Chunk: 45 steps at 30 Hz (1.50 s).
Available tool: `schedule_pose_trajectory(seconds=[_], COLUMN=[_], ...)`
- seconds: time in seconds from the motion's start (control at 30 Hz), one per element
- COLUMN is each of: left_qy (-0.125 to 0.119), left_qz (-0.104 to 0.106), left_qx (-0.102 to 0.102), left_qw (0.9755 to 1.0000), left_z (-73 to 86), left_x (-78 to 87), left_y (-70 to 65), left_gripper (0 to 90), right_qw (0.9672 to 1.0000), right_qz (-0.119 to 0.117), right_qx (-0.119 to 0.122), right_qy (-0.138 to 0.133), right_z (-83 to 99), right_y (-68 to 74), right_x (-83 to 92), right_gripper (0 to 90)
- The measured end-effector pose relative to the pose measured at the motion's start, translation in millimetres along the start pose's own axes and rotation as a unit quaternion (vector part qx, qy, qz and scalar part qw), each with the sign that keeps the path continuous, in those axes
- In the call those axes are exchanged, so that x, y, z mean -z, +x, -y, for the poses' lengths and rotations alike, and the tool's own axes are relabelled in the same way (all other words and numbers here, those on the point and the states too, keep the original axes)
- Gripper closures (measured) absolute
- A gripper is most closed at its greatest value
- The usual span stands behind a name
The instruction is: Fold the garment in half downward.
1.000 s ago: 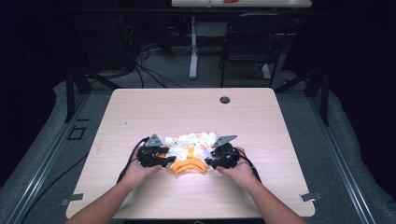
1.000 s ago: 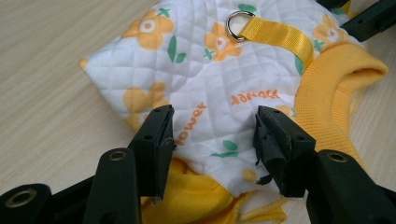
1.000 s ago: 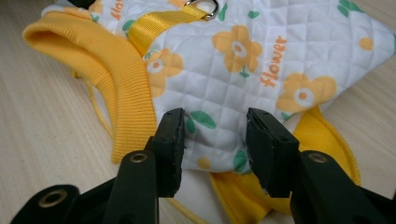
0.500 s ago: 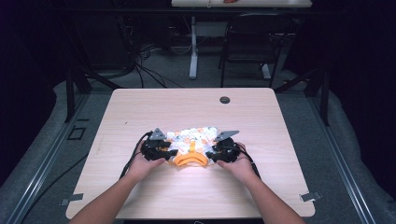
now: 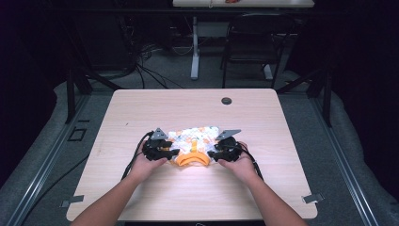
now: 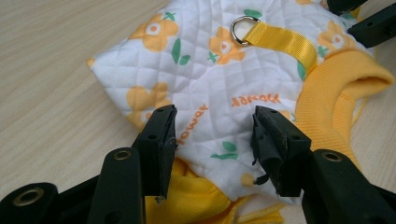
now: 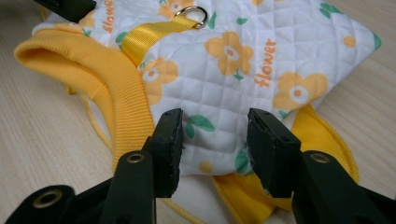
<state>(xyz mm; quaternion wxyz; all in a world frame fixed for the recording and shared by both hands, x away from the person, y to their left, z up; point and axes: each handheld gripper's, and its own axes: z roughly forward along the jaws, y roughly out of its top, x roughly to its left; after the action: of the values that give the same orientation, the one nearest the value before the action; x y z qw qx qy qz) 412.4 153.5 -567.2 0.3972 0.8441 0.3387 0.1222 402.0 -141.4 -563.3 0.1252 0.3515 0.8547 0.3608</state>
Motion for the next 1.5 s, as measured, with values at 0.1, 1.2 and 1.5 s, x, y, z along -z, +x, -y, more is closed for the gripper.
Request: schedule_pose_trajectory(seconds=[0.1, 1.2, 1.5], left_qy=[-0.006, -0.035, -0.033], left_qz=[0.004, 0.027, 0.021], left_qx=[0.007, 0.016, 0.035], left_qw=[0.9999, 0.9989, 0.9986], left_z=[-2.6, 30.8, 56.2], left_x=[3.8, 69.5, 75.5], left_y=[-0.9, -17.9, -17.6], left_gripper=[49.9, 49.6, 49.7], right_qw=[1.0000, 0.9990, 0.9987], right_qz=[-0.002, 0.004, 0.009], right_qx=[-0.001, -0.016, -0.027], right_qy=[-0.001, -0.041, -0.043], right_z=[-2.4, 32.7, 53.7], right_y=[1.8, 26.9, 30.5], right_x=[4.3, 79.9, 85.5], right_gripper=[54.1, 52.2, 51.7])
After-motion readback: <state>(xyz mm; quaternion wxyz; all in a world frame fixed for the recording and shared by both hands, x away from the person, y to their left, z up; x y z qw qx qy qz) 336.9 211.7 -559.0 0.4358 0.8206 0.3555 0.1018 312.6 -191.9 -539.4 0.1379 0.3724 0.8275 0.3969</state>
